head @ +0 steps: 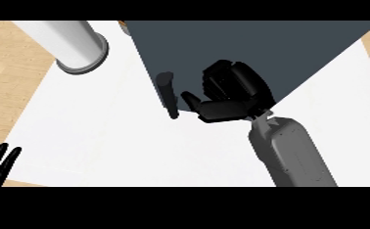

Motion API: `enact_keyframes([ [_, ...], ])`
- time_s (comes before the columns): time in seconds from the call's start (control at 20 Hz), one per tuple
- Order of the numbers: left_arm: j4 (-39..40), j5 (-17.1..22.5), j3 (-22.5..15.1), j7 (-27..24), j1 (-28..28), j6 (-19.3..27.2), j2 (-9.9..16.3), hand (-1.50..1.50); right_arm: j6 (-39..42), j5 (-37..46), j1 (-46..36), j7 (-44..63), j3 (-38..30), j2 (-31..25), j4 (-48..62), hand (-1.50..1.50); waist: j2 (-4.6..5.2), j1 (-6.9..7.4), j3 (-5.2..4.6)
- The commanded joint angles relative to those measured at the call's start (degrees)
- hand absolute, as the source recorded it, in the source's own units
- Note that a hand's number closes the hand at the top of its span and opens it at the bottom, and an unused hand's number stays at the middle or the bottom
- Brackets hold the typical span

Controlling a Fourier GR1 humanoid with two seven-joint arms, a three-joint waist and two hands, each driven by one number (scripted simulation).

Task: Pick up the bottled water, place it into the cabinet and close the cabinet

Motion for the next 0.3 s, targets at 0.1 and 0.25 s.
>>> enact_keyframes([
  [0.1, -1.0, -0.8, 0.2, -1.5, 2.0, -3.0, 0.1, -1.5, -2.6, 2.1, -15.2, -1.9, -7.4, 0.8, 16.1, 1.5, 0.11, -0.55, -0.12],
  [0.25, 0.1, -0.3, 1.2, -1.0, 0.4, -1.9, -1.0, -1.5, -1.7, 1.8, -16.6, -3.7, -8.0, 1.3, 19.0, 1.5, 0.18, -1.79, -0.13],
])
